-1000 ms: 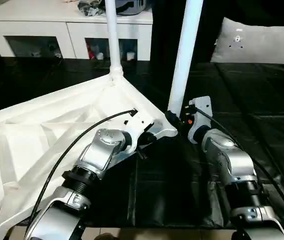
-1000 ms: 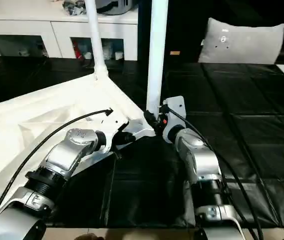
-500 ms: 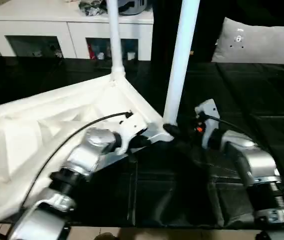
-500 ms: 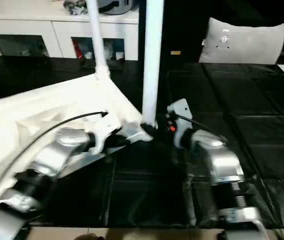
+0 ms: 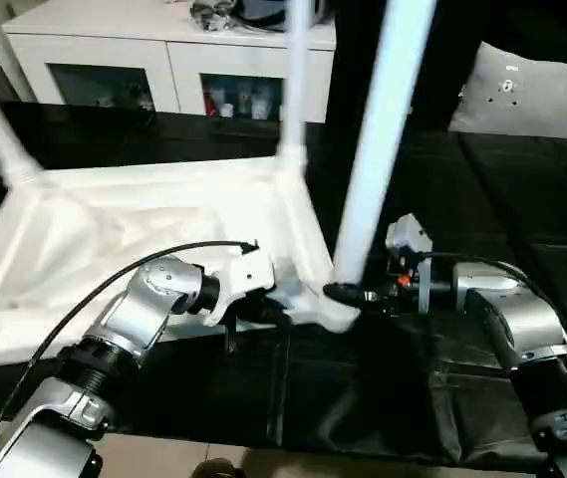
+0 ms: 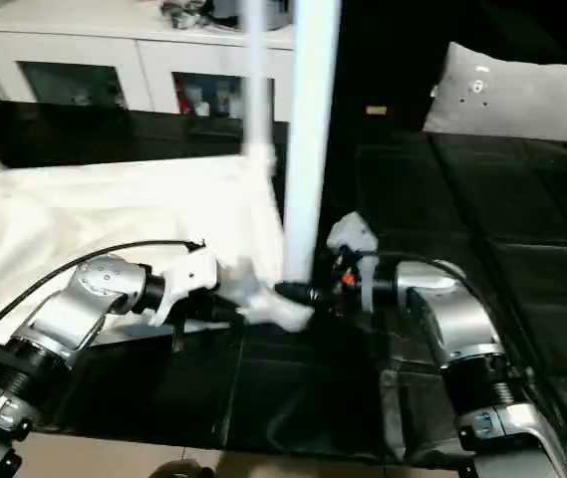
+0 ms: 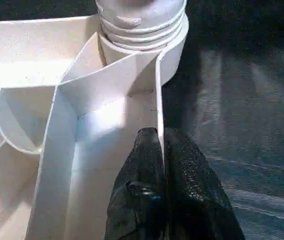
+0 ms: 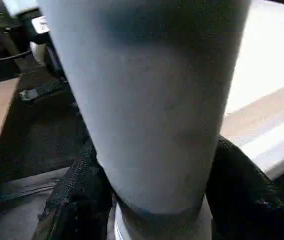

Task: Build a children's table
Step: Rotate leg to tighten

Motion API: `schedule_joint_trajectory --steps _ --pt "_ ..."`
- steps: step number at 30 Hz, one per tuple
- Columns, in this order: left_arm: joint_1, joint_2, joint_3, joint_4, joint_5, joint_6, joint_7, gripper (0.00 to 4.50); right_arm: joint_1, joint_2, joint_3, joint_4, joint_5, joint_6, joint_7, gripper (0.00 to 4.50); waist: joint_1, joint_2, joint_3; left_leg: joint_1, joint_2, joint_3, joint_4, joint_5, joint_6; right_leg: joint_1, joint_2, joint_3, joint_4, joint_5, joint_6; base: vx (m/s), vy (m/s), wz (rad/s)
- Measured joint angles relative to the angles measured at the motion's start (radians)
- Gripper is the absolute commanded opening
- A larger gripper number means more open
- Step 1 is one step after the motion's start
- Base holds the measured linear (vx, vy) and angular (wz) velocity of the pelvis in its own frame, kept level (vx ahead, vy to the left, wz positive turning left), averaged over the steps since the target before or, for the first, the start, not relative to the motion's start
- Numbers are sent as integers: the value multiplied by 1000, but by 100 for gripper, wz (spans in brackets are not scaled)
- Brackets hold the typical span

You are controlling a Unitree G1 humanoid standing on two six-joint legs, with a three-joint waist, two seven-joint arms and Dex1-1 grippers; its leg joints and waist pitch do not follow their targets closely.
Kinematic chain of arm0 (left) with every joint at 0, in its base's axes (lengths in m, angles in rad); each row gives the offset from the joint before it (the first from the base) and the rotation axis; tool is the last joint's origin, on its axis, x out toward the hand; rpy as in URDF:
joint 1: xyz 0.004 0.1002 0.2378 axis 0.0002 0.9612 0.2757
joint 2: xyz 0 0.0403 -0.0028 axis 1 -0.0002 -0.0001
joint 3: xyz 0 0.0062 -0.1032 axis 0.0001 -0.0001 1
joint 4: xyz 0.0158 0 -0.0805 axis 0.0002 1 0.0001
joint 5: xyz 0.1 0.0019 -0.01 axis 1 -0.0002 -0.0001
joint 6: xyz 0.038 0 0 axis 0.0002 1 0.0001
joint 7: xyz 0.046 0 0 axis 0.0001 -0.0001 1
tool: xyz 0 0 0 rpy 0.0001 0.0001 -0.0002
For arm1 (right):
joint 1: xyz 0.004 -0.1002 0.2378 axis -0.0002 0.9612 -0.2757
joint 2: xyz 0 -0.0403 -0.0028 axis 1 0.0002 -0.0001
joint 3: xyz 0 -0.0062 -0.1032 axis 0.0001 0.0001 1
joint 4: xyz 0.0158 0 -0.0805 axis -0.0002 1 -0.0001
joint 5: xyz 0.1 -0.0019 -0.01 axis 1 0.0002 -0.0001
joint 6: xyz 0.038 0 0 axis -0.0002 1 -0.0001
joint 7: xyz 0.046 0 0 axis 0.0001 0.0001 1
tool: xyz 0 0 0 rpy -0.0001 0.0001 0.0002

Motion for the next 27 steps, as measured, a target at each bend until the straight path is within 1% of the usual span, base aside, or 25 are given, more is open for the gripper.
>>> schedule_joint_trajectory --steps 5,10,14,17,19,20,21,23,25,26,27 --pt "0 0 -4 1 -7 -7 -10 0 1 -14 3 -6 3 10 19 203 1 0 0 0 0 0 0 0 0 0 0 0 1 0 0 0 0 0" --pt "0 -3 -1 1 -10 -3 -11 0 9 -18 -1 -19 19 33 20 199 3 0 0 0 0 0 0 0 0 0 0 0 0 0 0 0 0 0" --pt "0 -18 5 -6 -28 54 -12 0 50 -7 -18 -94 21 82 -28 199 5 0 0 0 0 0 0 0 0 0 0 0 1 0 0 0 0 0" --pt "0 -45 28 -8 -28 120 36 0 77 31 -40 -141 19 134 -137 199 3 0 0 2 0 0 0 0 0 1 0 0 2 0 0 0 0 0" --pt "-1 -87 58 -3 -25 187 120 0 82 89 -78 -155 0 176 -273 199 -6 0 0 5 0 0 0 0 -1 3 0 1 2 -1 2 0 0 0" --pt "-18 -138 80 19 -11 235 211 0 71 145 -113 -149 -34 196 -405 199 -16 -1 1 5 0 0 1 1 -2 3 0 1 2 -2 4 0 0 0" --pt "-34 -169 87 34 -4 264 268 0 53 179 -130 -137 -58 208 -490 199 -24 -1 1 4 0 0 1 1 -2 2 0 1 1 -2 4 0 0 0" --pt "-46 -219 96 47 -6 305 352 0 28 219 -148 -122 -88 225 -612 199 -42 -2 1 5 -1 0 0 1 -2 2 0 2 -1 -2 5 0 0 0" --pt "-46 -256 110 50 -8 322 410 0 8 257 -169 -107 -104 233 -702 199 -58 -2 1 5 -1 0 -1 1 -2 1 0 1 -2 -1 5 0 0 0" --pt "-47 -277 116 52 -8 333 446 0 -1 284 -177 -98 -119 227 -757 234 -61 -2 1 5 -1 0 -2 1 -2 0 0 1 -1 3 1 0 0 0" --pt "-49 -283 119 52 -7 339 459 0 -5 295 -179 -94 -122 220 -781 255 -61 -1 1 5 -1 0 -4 1 -2 -1 0 1 -1 3 0 0 0 0"
